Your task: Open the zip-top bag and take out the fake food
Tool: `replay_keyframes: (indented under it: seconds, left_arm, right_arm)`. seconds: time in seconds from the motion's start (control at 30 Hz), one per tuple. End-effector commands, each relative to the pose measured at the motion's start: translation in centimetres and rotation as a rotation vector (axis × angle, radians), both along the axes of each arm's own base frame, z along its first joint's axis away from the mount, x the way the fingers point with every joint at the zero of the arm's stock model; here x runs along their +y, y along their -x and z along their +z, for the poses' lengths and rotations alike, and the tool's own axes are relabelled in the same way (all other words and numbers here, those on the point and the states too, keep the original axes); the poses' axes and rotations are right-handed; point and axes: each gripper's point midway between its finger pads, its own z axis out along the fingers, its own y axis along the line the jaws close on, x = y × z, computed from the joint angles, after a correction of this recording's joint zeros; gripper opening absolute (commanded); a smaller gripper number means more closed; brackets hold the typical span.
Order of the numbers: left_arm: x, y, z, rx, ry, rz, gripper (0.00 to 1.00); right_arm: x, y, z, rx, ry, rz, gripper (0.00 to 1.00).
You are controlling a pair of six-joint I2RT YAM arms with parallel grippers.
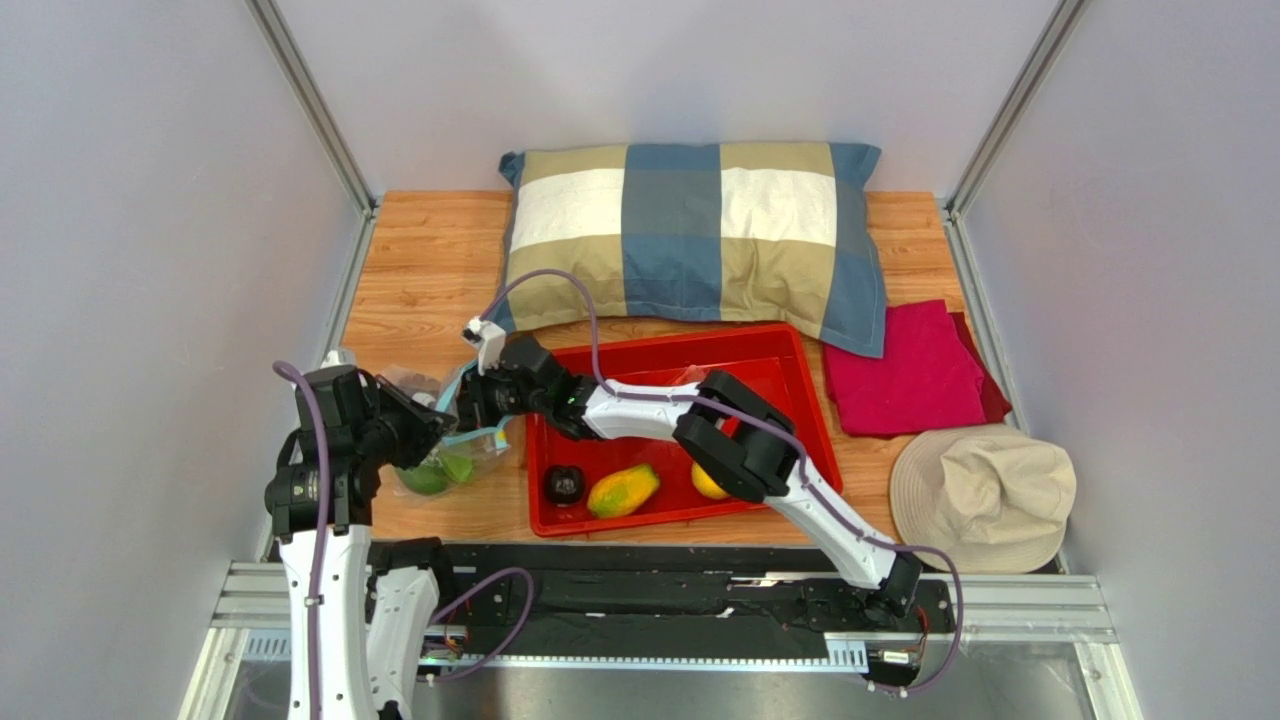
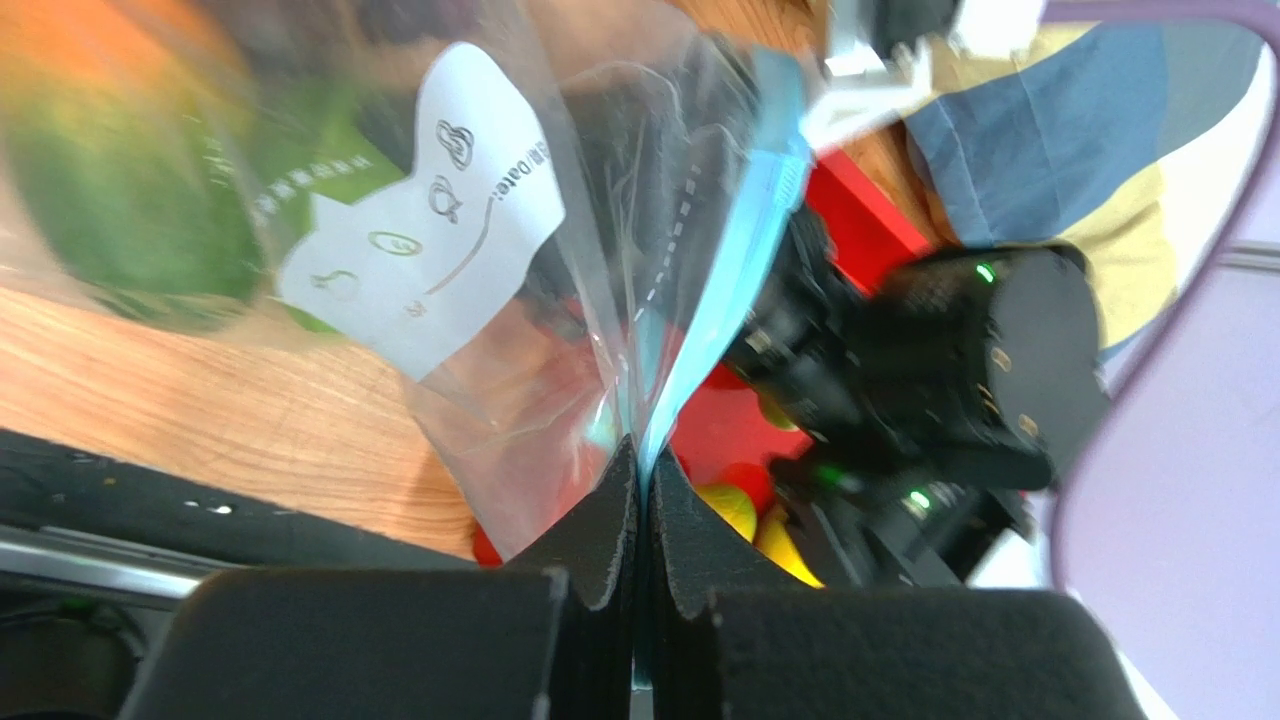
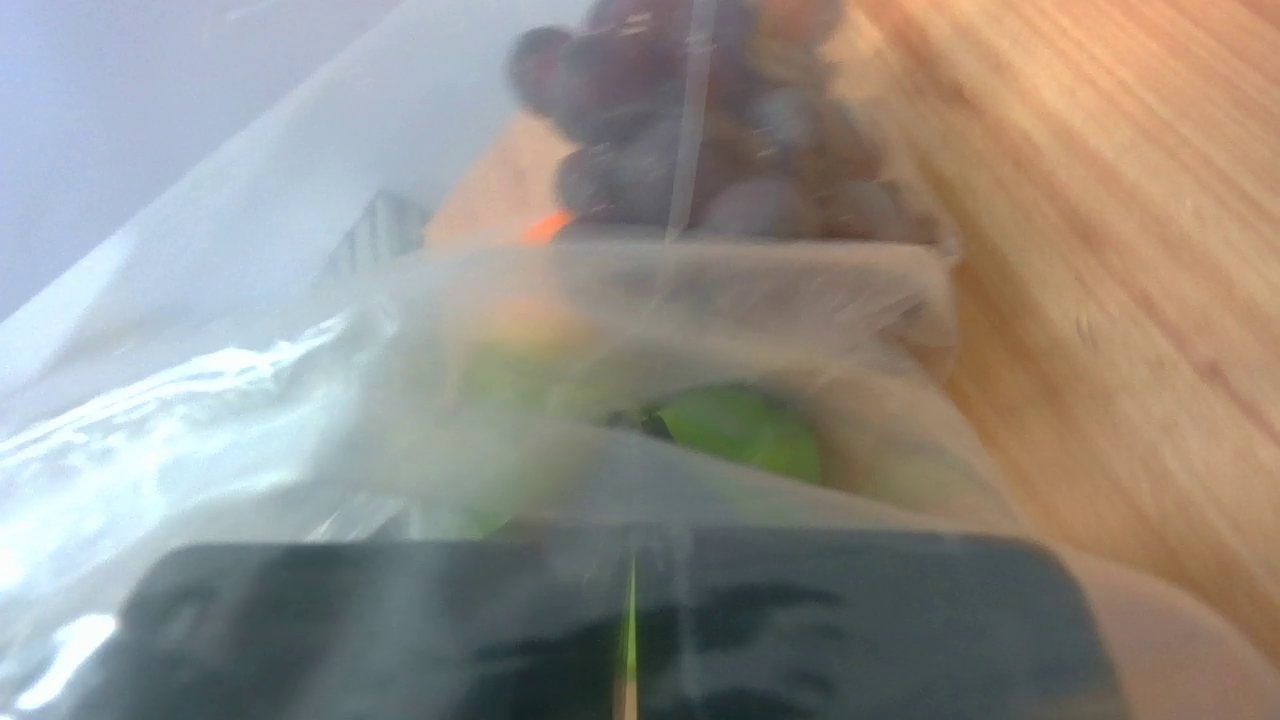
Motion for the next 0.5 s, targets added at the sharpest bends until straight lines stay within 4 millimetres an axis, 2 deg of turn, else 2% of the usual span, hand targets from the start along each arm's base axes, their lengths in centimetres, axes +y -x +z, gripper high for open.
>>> replay_keyframes:
  seconds: [0.0,0.1,0.2,0.23,0.27,0.33,0.37,0.47]
  left_arm:
    - [1.1,-0.2,1.6,-0.027,-0.100,-0.021,0.00]
    - [1.7,-0.6,1.9,-0.031,-0.140,-0.020,0.00]
    - [2.1,-1.0,2.0,-0.032,-0.163,-0.021,0.00]
    - [1.8,-1.4,2.0,-0.043,-0.156,-0.038,0.00]
    - [1.6,-1.7,1.9,-0.051,-0.150,-0.052,0.00]
    - [0.7,-2.7,1.6,-0.062,-0.104,-0.092,0.00]
    - [0.4,-2.8,1.5,-0.061,-0.086,-0.098,0.00]
    - [-0.1,-3.2,1.2,-0.063,-0.045,-0.101,0.00]
  right_arm:
    - [-2.4,0.0,8.6,-0.129,-0.093,0.020,0.00]
    - [-3.8,1.2,9.7,-0.134,-0.057,0.047,0.00]
    - [-4.6,2.0,9.6,-0.116,0.004,0.080,0.00]
    - [-4.9,2.3,8.8,-0.097,0.035,0.089,0.00]
    - [-4.6,2.5,9.2,-0.087,0.043,0.114,0.04]
    - [-5.0,3.6,7.3,-0.019,0.136,0.155,0.10]
    - [-4.8,4.0,6.5,0.007,0.153,0.177,0.17]
    - [-4.9,5.3,4.4,0.089,0.207,0.207,0.26]
